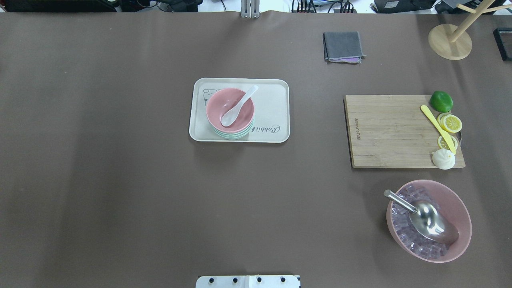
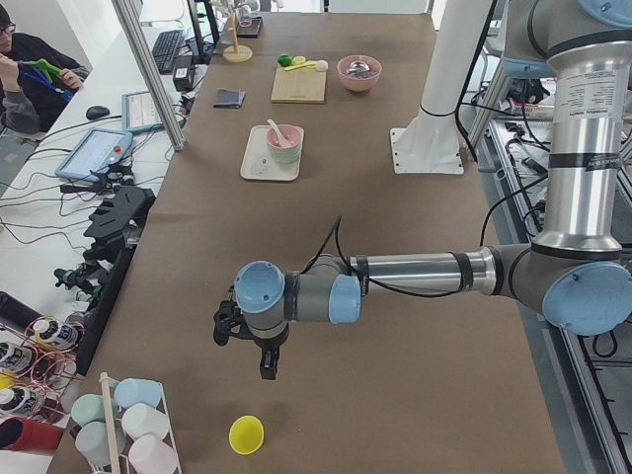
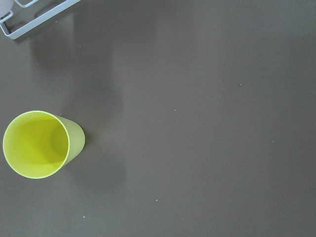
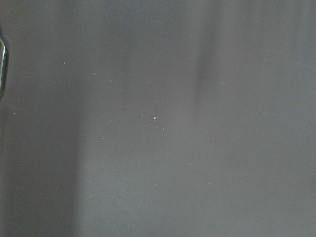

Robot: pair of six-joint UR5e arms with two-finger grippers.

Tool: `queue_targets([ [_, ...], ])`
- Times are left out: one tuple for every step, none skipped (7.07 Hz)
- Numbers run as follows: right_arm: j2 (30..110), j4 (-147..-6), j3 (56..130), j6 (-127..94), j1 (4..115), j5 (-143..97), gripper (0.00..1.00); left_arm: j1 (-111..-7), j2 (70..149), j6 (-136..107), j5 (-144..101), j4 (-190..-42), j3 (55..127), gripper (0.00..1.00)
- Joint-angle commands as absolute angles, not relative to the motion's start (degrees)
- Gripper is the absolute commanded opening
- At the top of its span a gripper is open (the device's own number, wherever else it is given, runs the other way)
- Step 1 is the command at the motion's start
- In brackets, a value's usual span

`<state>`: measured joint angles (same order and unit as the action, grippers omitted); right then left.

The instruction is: Stack pink bowl on green and place spoon

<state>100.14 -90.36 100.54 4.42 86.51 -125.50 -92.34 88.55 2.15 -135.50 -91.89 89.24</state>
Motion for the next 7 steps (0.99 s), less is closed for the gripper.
queue_targets([
  [99.93,-90.35,100.63,4.48,86.48,-125.60,1.00,-92.37,88.51,2.37,-135.44,-83.96,94.38,0.99],
  [99.93,-90.35,100.55,4.48,86.48,-125.60,1.00,-92.29,88.51,2.46,-135.35,-84.11,94.48,0.99],
  [99.67,-90.35,100.63,4.48,86.22,-125.68,1.00,-92.20,88.59,2.46,-135.35,-84.46,94.66,0.99],
  [99.58,-89.48,100.55,4.66,86.22,-127.25,1.00,-92.11,88.59,2.46,-135.35,-84.46,95.96,0.99],
  [100.19,-86.34,99.85,4.83,86.22,-128.92,1.00,-92.11,88.59,2.55,-135.35,-84.46,96.15,0.99],
  [100.20,-83.96,98.54,4.66,86.22,-129.46,1.00,-92.11,88.59,2.64,-135.35,-84.46,96.07,0.99],
  [100.11,-83.85,96.87,4.75,86.22,-131.64,1.00,-92.11,88.59,2.72,-135.35,-84.46,96.06,0.99],
])
